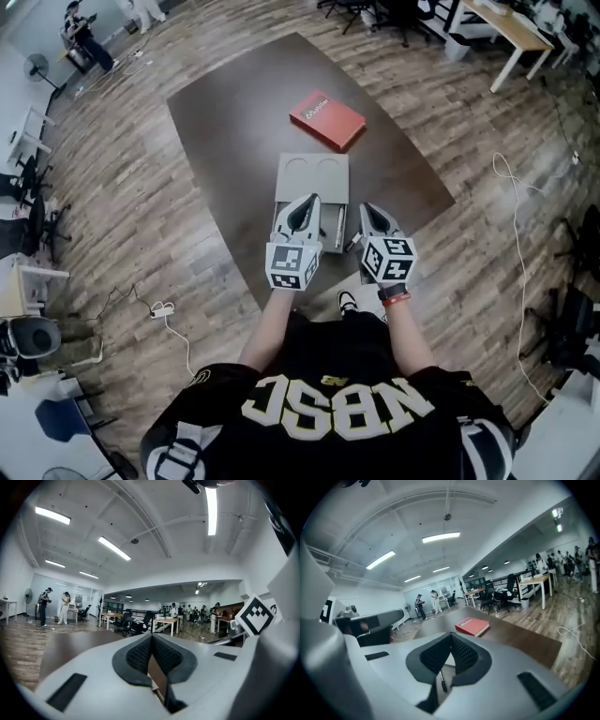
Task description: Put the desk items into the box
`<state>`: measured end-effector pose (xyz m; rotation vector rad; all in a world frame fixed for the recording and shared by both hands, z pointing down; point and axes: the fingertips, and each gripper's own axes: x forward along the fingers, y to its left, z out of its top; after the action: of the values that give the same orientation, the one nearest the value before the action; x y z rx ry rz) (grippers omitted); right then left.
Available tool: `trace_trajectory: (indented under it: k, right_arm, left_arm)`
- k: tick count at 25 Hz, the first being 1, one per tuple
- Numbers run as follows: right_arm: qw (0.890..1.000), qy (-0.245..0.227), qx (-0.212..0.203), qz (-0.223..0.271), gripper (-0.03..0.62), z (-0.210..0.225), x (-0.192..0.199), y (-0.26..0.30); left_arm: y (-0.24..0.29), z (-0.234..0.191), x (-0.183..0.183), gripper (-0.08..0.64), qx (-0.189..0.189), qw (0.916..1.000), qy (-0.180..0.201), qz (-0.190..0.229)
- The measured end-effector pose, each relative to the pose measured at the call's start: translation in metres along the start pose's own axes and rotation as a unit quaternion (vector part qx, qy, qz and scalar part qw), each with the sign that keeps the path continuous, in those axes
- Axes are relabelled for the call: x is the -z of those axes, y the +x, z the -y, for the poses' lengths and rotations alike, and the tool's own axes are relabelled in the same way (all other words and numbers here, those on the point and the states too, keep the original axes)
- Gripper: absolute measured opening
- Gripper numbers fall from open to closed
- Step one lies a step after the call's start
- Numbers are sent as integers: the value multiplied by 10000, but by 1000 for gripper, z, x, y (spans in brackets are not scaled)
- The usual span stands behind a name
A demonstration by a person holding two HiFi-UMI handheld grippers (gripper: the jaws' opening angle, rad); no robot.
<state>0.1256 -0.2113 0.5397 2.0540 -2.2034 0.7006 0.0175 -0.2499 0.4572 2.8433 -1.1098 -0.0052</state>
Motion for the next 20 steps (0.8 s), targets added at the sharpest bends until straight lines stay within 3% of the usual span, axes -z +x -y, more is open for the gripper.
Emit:
trace_trajectory:
  k: [10, 20]
  right_arm:
    - [9951, 115, 851, -488, 28, 36, 34, 0]
    - [9846, 407, 1295, -1098, 55, 64, 90, 4]
  left_arm:
    - [32, 24, 26, 14, 932, 9951, -55, -321]
    - [47, 41, 51, 14, 1367, 9885, -91, -634]
